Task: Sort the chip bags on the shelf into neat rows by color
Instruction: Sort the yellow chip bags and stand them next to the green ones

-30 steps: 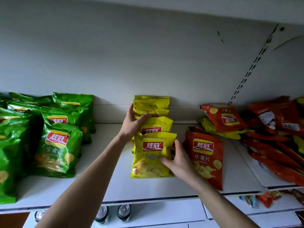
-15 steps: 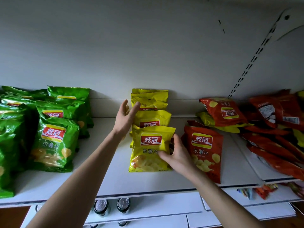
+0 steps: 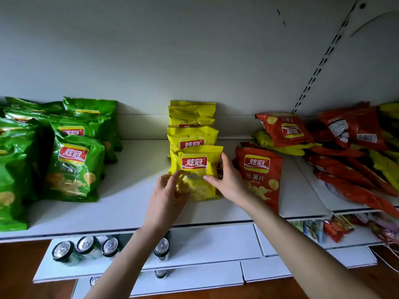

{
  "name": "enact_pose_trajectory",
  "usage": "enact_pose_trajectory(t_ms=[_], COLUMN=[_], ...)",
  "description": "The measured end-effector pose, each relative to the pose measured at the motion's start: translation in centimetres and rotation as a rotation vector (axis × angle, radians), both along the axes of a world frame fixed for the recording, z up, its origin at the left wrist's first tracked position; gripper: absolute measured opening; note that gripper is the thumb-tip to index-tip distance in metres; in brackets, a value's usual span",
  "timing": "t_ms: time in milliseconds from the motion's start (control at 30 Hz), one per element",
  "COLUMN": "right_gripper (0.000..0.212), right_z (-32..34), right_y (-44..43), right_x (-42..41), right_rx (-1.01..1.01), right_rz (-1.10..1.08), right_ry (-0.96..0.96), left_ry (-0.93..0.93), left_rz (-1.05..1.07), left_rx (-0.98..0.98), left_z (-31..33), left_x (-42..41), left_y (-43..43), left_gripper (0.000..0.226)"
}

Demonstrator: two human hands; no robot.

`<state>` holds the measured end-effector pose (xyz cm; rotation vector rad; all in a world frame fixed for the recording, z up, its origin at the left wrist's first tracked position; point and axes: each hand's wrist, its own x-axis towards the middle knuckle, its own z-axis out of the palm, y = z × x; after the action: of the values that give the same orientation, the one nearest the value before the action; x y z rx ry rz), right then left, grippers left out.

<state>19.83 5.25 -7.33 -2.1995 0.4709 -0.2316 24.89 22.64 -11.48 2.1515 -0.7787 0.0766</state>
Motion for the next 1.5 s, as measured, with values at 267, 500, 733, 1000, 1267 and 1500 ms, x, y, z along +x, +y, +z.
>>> enact_pose_trajectory(t_ms=[267,500,733,1000,1267,1500], right_gripper=[0.068,0.021,0.022,0.026,0.028,0.056], right_z=[1.9,4.7,3.2,7.0,12.0,9.7], right_y=[-2.0,-10.2,-19.4,-22.7,-28.8,-23.1], right_x=[-1.5,-5.3,-8.4,-7.0,-8.8,-6.8], right_rx=[-0.004,-0.434,-0.844,-0.87,-1.054,-1.155], right_rz=[-0.031,-0.188,-0.211,-0.051,0.083,0.358], right_ry=[-0.003,-0.241,-0.032,-0.043,0.424,0.125], left_ry=[-0.185,-0.345,-0.407,-0.403,-0.339,-0.328], left_rz=[-0.007,0.104,0.082,0.1,0.171,0.196], left_rx=[-0.033,-0.063,-0.184,-0.188,-0.189,-0.154], left_z=[-0.8,0.8,2.9,3.2,3.0,3.5], left_x=[-1.0,-2.7,-6.2,-9.9,-13.3,-14.4], left_y=[0.1,-1.1,-8.2,-14.6,-18.2,-19.6], left_gripper=[0.065,0.049,0.032,0.033,0.033,0.038])
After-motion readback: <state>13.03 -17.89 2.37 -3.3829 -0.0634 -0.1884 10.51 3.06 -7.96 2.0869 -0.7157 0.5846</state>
